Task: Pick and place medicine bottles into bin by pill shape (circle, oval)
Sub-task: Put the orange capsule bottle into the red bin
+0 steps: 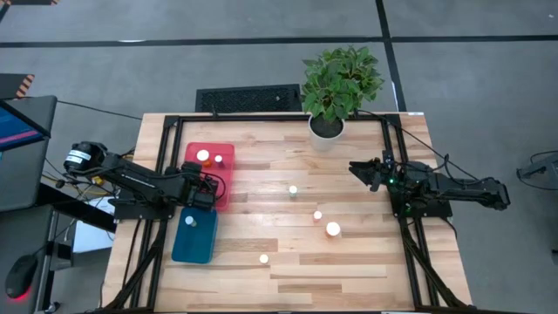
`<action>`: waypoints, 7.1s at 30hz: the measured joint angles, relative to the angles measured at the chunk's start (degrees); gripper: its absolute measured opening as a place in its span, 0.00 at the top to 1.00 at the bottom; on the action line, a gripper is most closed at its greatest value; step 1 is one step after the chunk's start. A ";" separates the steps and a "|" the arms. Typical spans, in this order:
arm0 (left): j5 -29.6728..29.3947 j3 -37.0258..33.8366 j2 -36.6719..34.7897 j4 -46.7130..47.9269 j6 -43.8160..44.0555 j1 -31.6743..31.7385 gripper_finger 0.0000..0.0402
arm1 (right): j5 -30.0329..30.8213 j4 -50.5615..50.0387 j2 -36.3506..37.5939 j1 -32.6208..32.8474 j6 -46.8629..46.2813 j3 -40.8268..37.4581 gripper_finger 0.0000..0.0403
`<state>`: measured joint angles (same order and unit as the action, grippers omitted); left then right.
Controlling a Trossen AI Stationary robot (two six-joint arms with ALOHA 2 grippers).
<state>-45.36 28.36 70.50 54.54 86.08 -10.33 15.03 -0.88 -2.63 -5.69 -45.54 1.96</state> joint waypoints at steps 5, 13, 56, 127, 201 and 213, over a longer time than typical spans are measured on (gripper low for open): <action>0.04 0.00 -0.01 0.04 0.01 0.00 0.29 | 0.00 -0.01 0.01 0.01 0.00 0.00 0.31; 0.10 0.04 -2.95 3.03 0.46 0.02 0.29 | 0.00 -0.01 -0.01 0.00 0.17 0.00 0.31; 9.65 0.04 -25.46 -52.37 -46.42 0.00 0.30 | 0.00 0.01 -0.01 0.00 0.07 0.00 0.31; 44.19 82.31 65.79 -40.86 -93.74 -0.20 0.13 | -0.20 -0.69 -0.01 0.09 0.53 0.04 0.31; 42.11 104.63 59.91 -18.14 -88.96 2.30 0.48 | -0.24 -0.40 0.01 0.07 0.44 -0.02 0.31; 24.27 104.59 45.90 8.71 -78.72 3.55 0.48 | -0.22 -0.07 -0.01 0.08 0.52 -0.04 0.31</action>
<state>-21.10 132.94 116.40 63.26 7.36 -6.77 14.81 -0.95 -2.63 -5.61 -45.01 1.91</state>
